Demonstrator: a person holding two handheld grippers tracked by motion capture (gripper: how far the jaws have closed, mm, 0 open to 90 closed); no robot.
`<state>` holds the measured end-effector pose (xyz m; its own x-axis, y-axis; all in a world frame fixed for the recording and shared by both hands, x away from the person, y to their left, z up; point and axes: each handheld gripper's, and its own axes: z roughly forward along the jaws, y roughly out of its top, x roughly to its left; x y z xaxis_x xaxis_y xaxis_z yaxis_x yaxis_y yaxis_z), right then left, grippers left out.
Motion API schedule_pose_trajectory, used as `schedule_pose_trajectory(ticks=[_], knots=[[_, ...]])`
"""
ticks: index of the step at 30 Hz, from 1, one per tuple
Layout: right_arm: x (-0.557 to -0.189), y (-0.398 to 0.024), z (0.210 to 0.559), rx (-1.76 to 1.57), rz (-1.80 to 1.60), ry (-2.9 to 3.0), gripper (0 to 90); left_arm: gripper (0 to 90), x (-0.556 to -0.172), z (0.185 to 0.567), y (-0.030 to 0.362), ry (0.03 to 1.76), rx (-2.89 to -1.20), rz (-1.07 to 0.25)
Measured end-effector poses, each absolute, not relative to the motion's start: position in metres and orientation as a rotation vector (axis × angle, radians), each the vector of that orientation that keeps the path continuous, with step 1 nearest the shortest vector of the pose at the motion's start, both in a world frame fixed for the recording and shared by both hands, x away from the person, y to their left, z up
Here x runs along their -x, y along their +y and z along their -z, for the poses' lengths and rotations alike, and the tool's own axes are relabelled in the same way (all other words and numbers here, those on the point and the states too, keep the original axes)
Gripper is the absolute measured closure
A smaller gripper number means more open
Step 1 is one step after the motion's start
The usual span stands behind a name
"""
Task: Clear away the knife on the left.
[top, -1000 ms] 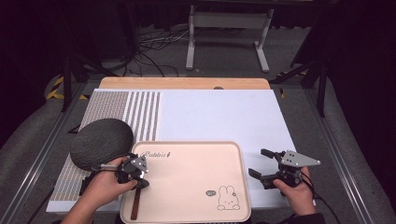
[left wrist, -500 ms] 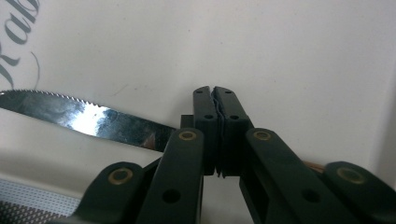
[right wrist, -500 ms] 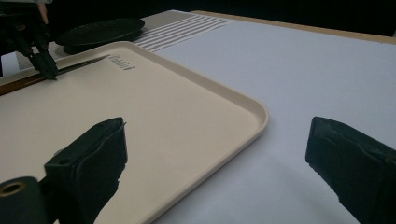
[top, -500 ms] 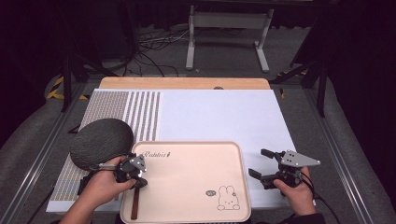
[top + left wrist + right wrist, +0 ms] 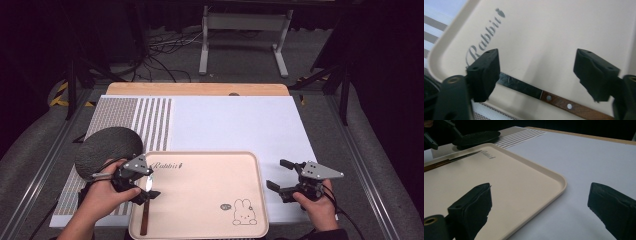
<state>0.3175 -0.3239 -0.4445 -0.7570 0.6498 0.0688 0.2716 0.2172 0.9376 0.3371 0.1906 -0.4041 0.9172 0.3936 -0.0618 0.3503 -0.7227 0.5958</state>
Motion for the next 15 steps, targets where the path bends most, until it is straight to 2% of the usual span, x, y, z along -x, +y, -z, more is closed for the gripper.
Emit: schedule_pose_trajectory(ticks=[4,15], knots=[[-0.319,-0.324,0.444,-0.859,-1.557,2.156,6.0,14.2,-0.331,0.401,0.208,0.519,-2.319,-0.148],[-0.318,-0.323,0.443,-0.853,-1.562,2.15,6.0,10.5,-0.315,0.408,0.249,0.534,-2.119,-0.238]])
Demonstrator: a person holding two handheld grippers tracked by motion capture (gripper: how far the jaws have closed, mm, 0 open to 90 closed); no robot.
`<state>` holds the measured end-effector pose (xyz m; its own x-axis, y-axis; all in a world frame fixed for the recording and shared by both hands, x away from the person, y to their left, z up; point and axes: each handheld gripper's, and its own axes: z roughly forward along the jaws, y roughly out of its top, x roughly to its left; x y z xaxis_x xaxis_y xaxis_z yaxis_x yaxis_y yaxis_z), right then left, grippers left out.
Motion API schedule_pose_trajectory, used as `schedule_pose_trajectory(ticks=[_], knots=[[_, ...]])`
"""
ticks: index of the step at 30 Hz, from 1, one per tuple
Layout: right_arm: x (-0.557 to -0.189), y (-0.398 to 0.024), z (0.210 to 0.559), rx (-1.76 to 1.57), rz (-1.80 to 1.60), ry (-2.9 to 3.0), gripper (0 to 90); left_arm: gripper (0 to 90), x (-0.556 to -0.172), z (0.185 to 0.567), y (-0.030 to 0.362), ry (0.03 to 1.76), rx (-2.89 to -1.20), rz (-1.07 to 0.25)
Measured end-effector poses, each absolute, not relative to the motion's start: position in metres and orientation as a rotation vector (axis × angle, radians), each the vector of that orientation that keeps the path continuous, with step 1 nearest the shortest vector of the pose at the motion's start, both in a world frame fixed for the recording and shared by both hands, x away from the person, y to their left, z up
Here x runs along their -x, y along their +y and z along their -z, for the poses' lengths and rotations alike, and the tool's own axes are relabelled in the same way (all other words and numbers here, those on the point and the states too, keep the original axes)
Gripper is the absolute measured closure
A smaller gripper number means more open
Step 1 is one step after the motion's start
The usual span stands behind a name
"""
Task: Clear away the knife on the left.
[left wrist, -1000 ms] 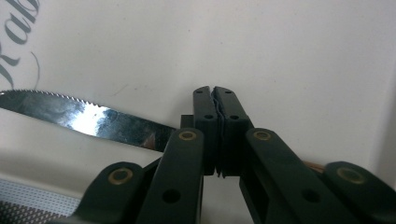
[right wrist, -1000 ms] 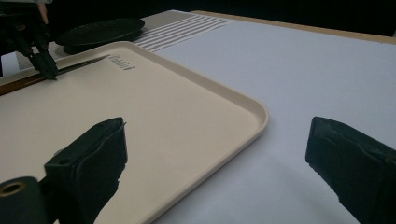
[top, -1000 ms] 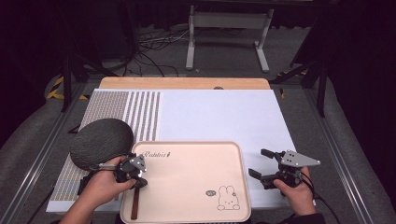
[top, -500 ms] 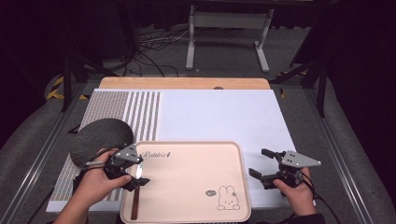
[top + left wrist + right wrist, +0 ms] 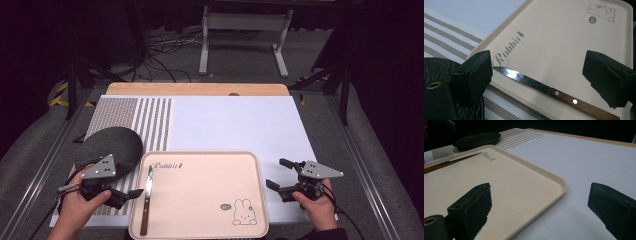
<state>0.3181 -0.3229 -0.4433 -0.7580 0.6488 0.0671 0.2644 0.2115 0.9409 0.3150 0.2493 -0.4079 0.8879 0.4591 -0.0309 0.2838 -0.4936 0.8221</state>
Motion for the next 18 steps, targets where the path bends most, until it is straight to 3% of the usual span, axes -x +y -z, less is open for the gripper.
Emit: schedule_pose_trajectory(ticks=[18], knots=[[-0.318,-0.324,0.443,-0.856,-1.565,2.146,5.5,4.5,-0.306,0.436,0.288,0.538,-1.916,-0.272]])
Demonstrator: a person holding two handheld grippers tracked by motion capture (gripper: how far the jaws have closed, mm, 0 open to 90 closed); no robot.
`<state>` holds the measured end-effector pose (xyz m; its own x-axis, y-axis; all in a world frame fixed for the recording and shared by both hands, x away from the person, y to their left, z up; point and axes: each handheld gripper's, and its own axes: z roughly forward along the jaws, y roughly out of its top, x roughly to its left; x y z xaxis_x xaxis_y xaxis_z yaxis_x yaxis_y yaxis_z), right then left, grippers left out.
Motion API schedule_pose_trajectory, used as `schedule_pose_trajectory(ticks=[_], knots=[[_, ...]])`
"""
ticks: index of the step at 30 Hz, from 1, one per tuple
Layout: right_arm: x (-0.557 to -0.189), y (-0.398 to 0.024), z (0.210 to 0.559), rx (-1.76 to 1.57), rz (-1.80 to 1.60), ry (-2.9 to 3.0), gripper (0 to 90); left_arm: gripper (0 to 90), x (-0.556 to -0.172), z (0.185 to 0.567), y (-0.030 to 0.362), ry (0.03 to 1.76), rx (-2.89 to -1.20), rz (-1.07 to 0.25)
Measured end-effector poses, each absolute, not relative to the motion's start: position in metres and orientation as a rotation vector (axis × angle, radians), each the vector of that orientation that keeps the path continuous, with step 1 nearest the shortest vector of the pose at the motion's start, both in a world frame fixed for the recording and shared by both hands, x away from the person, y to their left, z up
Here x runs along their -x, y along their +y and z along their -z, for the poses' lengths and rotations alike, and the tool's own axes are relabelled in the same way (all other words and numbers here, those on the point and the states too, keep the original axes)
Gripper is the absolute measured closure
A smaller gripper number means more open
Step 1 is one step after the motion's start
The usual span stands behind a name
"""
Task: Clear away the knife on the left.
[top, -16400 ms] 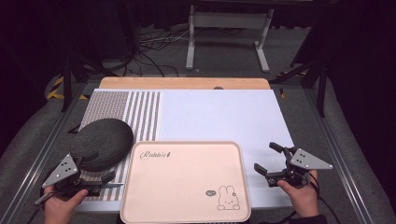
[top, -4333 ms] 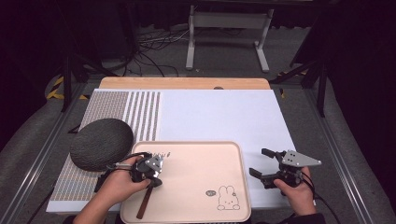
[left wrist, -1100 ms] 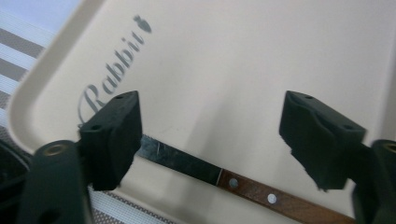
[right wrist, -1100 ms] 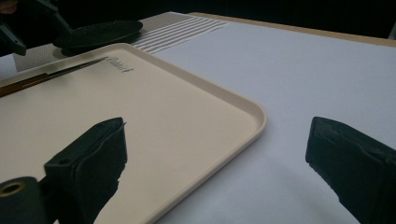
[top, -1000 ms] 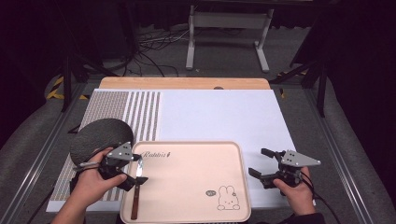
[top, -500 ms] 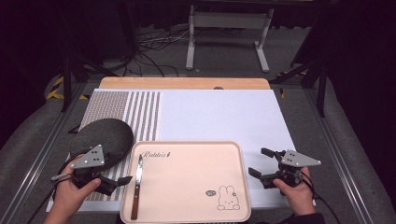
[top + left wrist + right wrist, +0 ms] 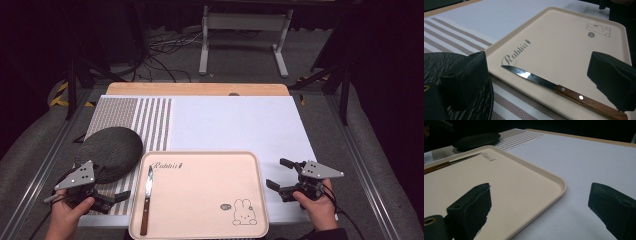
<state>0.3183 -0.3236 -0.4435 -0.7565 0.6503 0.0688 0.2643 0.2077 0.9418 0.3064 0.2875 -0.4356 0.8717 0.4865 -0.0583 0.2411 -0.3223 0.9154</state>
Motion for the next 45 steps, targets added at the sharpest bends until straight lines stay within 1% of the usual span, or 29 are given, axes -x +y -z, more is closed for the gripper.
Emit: schedule_pose_trajectory(ticks=[12,20,28,45], knots=[[-0.318,-0.324,0.444,-0.861,-1.572,2.139,5.3,2.9,-0.303,0.456,0.308,0.569,-1.853,-0.255],[-0.318,-0.324,0.444,-0.859,-1.574,2.14,5.3,3.7,-0.304,0.468,0.31,0.563,-1.9,-0.247],[-0.317,-0.325,0.446,-0.858,-1.575,2.144,5.3,4.3,-0.303,0.471,0.31,0.589,-1.9,-0.254],[-0.317,-0.325,0.446,-0.856,-1.572,2.148,5.3,4.0,-0.303,0.469,0.31,0.589,-1.892,-0.25]])
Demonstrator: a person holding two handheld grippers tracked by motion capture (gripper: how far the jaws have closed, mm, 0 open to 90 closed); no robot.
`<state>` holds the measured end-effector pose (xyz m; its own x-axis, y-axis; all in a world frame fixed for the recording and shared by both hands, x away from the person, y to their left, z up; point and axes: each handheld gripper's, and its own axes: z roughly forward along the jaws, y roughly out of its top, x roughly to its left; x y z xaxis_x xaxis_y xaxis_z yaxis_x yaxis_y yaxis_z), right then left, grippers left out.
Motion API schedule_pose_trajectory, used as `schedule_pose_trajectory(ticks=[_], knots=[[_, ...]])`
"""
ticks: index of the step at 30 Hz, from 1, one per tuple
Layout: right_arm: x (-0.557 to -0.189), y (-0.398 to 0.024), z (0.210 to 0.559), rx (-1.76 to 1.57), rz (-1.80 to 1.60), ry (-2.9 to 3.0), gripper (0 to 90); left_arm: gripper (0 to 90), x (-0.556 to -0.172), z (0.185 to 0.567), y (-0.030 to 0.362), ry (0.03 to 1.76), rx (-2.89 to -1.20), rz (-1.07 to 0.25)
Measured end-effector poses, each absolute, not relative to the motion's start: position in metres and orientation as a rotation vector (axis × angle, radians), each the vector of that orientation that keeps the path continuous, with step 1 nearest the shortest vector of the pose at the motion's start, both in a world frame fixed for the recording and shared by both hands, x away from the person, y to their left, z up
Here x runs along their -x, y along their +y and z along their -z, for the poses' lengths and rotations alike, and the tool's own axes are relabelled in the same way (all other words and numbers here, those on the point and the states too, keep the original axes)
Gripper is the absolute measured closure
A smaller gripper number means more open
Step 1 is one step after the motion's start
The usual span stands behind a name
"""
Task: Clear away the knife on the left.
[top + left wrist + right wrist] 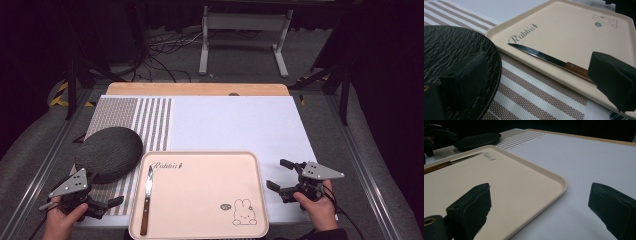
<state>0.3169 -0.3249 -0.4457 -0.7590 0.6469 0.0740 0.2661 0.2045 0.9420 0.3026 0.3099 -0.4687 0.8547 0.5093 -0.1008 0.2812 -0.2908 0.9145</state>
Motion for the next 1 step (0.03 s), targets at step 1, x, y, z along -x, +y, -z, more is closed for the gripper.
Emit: schedule_pose_trajectory(ticks=[1], knots=[[-0.3168,-0.3249,0.4457,-0.856,-1.571,2.148,5.3,4.0,-0.3027,0.4684,0.3102,0.59,-1.888,-0.249]])
